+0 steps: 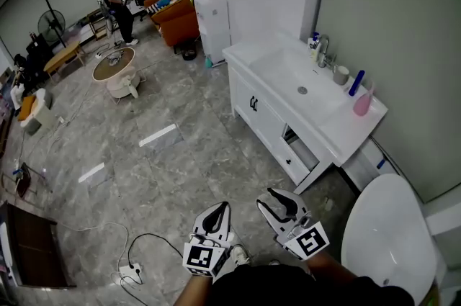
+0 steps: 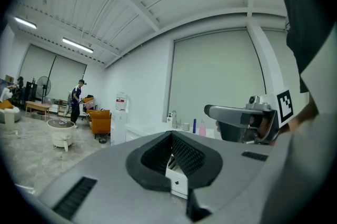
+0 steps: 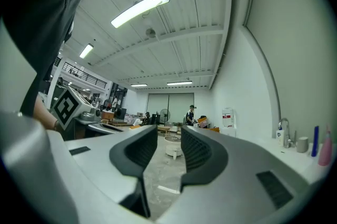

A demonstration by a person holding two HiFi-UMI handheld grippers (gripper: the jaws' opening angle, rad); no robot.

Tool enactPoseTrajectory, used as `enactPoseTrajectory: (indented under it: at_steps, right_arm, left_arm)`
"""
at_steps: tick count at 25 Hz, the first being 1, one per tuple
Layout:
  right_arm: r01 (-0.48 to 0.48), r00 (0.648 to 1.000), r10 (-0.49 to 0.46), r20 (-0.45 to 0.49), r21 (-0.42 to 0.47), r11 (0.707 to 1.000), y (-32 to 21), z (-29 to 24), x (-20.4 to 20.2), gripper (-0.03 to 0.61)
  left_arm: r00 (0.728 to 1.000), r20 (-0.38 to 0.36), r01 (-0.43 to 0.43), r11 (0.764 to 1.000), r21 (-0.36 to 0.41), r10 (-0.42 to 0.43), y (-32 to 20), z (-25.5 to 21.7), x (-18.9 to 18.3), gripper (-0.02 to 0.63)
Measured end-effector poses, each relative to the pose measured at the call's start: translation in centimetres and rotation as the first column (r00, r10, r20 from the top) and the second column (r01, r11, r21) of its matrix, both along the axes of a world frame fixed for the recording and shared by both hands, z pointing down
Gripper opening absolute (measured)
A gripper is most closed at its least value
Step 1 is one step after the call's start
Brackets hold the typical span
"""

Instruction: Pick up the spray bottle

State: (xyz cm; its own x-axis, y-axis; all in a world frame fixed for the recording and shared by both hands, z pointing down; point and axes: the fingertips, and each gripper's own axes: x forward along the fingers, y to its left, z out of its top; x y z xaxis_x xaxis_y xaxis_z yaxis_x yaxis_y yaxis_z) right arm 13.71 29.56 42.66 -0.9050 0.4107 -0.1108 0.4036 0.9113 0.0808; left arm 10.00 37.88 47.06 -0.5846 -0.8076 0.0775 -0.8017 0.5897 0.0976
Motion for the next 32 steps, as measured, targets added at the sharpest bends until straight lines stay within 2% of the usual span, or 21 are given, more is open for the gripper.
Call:
enactPoseTrajectory:
  at_steps: [2, 5, 10, 12, 18, 23, 32]
  right_arm:
    - [-0.01, 1.0, 0.01, 0.0, 0.006, 1.0, 0.1, 0.2, -0.5, 0.133]
    - [-0.04, 0.999, 0.04, 0.006, 0.001, 0.999, 0.2, 0.3, -0.9, 0.203]
    - [-0.096, 0.993, 0.098, 0.072, -0.028, 0.995, 0.3, -0.7, -1.7, 0.387]
    - [-0.108, 0.991, 0.11, 0.08, -0.039, 0.993, 0.0, -0.8, -2.1, 0.433]
    - [-0.129, 0.989, 0.134, 0.068, -0.076, 0.989, -1.9, 0.0, -4.3, 0.52]
    - [-0.131, 0.989, 0.136, 0.054, -0.085, 0.988, -4.6, 0.6, -7.5, 0.538]
    - [-0.111, 0.992, 0.115, 0.059, -0.059, 0.992, -10.4, 0.0, -14.6, 0.537]
  left_arm:
    - [1.0, -0.002, -0.021, 1.0, 0.006, 0.021, -0.1, 0.0, -0.5, -0.003]
    - [0.999, 0.0, -0.05, 0.999, 0.012, 0.05, 0.0, 0.1, -1.0, -0.003]
    - [0.997, 0.014, -0.075, 0.997, 0.01, 0.075, 0.7, -0.2, -2.1, -0.003]
    - [0.997, 0.01, -0.075, 0.997, 0.01, 0.075, 0.6, -0.1, -2.7, -0.003]
    - [0.996, 0.006, -0.085, 0.996, -0.002, 0.085, -0.5, 0.6, -5.0, -0.003]
    - [0.996, -0.004, -0.088, 0.996, -0.023, 0.088, -2.8, 0.9, -8.2, -0.003]
    - [0.995, 0.042, -0.093, 0.995, -0.023, 0.094, -9.3, -0.7, -15.2, -0.003]
